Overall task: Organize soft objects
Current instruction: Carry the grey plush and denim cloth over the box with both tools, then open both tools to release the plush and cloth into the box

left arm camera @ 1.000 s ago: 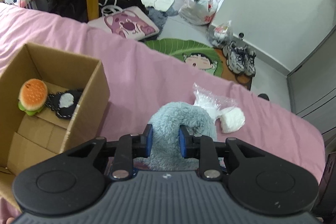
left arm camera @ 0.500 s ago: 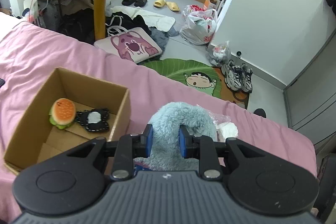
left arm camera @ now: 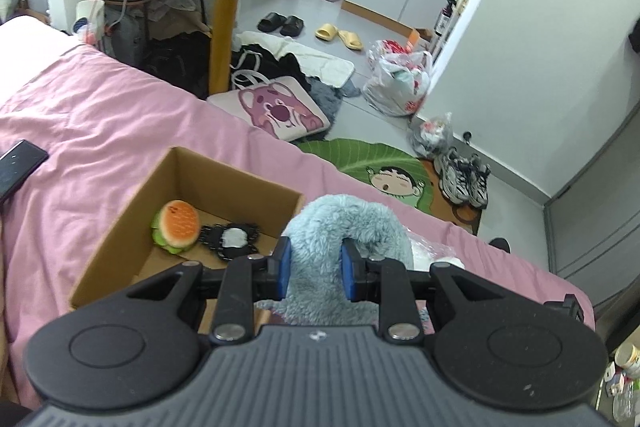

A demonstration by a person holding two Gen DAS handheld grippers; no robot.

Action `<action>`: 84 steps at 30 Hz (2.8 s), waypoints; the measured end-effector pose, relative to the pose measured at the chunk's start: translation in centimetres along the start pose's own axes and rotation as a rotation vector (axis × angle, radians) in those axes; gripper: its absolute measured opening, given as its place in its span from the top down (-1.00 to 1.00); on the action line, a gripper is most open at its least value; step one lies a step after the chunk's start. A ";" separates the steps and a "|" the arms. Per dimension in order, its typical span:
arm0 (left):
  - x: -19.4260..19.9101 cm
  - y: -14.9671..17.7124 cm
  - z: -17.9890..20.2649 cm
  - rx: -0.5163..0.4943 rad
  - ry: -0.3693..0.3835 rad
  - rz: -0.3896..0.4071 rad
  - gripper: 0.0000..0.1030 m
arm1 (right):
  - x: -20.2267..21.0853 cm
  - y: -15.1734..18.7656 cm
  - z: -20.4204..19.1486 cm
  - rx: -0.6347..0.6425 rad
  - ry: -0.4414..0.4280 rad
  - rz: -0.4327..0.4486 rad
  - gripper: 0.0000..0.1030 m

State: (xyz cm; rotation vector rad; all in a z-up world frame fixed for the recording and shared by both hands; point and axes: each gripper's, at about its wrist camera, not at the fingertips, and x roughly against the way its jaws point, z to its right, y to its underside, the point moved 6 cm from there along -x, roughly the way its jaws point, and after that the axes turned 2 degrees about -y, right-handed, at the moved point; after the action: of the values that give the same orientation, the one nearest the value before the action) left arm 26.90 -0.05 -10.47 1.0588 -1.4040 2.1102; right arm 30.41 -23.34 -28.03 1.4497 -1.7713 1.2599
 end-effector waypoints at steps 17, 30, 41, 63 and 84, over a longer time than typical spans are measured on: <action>1.6 -1.7 -9.0 0.105 -0.074 0.034 0.53 | 1.1 -0.7 -1.5 0.058 0.033 0.062 0.61; -0.6 -1.3 -12.2 0.207 -0.060 0.008 0.52 | 4.0 -0.4 -5.3 0.121 0.001 0.089 0.61; -3.4 -0.6 -14.2 0.258 -0.038 -0.025 0.51 | 6.4 -1.5 -9.6 0.171 -0.005 0.149 0.61; -2.6 -1.0 -16.1 0.331 0.016 -0.044 0.25 | 4.8 -1.8 -20.5 0.279 -0.022 0.143 0.47; 0.1 -1.1 -11.8 0.162 0.000 -0.059 -0.86 | 9.7 -2.5 -15.2 0.241 0.011 0.223 -0.62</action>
State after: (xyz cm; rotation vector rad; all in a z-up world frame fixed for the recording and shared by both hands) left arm 23.16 11.05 -12.22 1.1467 -1.2035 2.2102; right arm 27.58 -14.21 -12.48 1.3956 -1.8662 1.6401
